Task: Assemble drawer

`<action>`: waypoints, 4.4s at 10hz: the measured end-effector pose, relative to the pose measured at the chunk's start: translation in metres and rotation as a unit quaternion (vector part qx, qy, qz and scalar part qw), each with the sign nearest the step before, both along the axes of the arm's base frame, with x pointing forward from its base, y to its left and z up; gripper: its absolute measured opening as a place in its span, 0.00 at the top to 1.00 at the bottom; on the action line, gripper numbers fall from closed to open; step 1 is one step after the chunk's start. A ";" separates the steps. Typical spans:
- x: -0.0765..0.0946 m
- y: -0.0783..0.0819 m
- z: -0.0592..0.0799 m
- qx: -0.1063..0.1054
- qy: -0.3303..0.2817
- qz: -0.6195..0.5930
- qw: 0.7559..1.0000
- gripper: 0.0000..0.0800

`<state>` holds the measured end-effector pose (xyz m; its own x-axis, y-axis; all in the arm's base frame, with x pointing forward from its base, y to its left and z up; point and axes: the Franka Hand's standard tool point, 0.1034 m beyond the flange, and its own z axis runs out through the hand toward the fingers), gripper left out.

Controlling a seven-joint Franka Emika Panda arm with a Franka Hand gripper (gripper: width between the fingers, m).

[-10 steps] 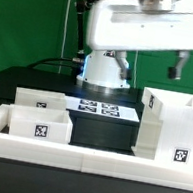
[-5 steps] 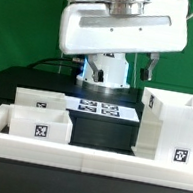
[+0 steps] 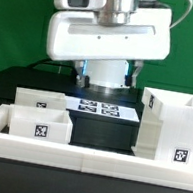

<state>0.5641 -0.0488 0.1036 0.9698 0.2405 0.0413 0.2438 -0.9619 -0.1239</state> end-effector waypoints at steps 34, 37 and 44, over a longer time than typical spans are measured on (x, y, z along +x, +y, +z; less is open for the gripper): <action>-0.035 -0.036 -0.091 -0.036 -0.009 0.048 0.998 0.95; -0.036 -0.023 -0.086 -0.024 -0.001 0.137 0.990 0.95; -0.038 -0.023 -0.089 -0.036 -0.016 0.331 0.943 0.95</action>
Offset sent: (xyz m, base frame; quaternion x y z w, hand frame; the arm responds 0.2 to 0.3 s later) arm -0.0018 -0.0235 -0.0273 0.0055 0.0538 -0.0473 0.9974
